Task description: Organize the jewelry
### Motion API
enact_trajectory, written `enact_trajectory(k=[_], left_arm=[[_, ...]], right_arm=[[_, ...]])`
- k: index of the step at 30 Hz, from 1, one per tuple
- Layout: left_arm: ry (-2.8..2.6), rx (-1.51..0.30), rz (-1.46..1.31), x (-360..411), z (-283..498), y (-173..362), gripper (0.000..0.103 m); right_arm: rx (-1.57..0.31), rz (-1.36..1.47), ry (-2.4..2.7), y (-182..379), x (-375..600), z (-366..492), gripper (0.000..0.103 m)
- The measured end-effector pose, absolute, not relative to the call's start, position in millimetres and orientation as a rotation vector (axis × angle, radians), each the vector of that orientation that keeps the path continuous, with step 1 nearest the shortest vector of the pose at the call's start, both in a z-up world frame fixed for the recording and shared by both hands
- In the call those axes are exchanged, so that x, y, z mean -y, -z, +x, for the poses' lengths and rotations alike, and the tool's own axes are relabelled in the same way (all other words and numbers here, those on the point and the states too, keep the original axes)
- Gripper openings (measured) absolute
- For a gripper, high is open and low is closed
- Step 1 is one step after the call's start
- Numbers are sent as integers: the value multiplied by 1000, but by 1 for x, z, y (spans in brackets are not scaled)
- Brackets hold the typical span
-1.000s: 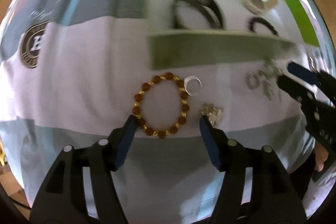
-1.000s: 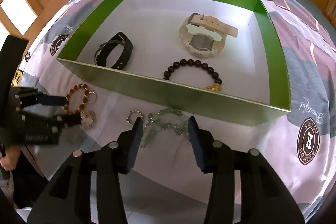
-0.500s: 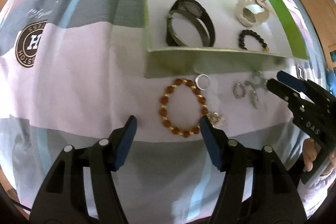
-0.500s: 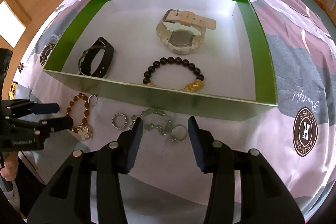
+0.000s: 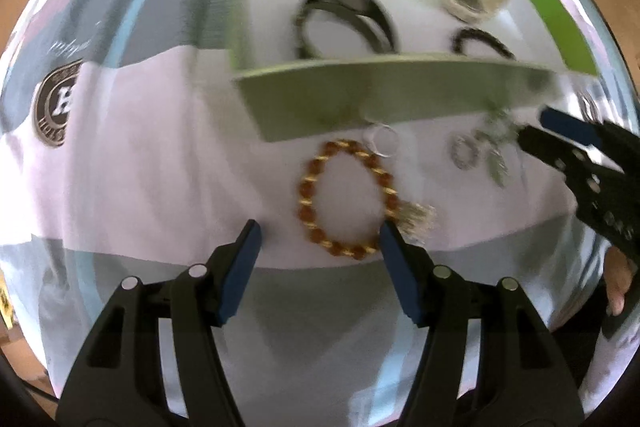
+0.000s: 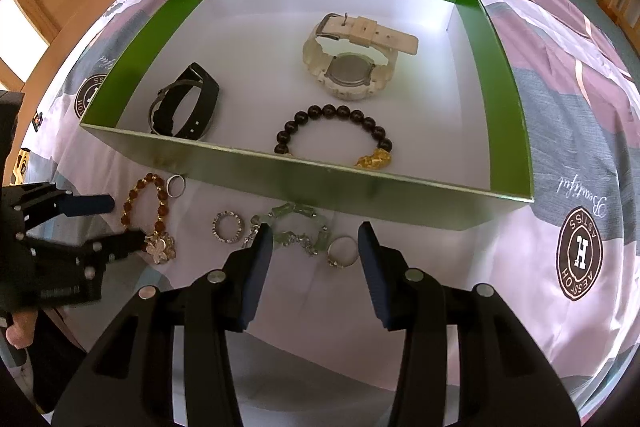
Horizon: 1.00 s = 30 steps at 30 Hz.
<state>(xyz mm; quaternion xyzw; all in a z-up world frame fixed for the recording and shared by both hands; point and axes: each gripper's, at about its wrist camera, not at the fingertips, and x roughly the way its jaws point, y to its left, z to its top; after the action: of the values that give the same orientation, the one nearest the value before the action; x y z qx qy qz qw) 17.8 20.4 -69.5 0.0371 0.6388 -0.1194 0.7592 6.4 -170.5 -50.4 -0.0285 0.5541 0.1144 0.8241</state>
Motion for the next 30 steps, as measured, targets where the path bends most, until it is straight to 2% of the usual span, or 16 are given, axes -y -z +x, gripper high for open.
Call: enact_trajectory(k=[5, 14, 17, 19, 24, 27, 30], left_arm=[[426, -1389, 145, 15, 2, 67, 61], [500, -1271, 109, 13, -5, 48, 61], [540, -1239, 136, 38, -13, 46, 62], [555, -1241, 143, 43, -16, 52, 66], [505, -1259, 215, 62, -16, 73, 65], [469, -1279, 214, 61, -10, 79, 37], [464, -1281, 176, 52, -9, 78, 26]], right_arm=[[-1181, -52, -236, 50, 172, 8, 45], [-1171, -69, -226, 49, 171, 7, 45], [-1158, -111, -225, 50, 166, 4, 45], [-1159, -119, -220, 50, 165, 5, 45], [-1173, -92, -206, 51, 169, 7, 45], [-1174, -90, -209, 51, 170, 7, 45], [-1170, -98, -212, 50, 169, 7, 45]])
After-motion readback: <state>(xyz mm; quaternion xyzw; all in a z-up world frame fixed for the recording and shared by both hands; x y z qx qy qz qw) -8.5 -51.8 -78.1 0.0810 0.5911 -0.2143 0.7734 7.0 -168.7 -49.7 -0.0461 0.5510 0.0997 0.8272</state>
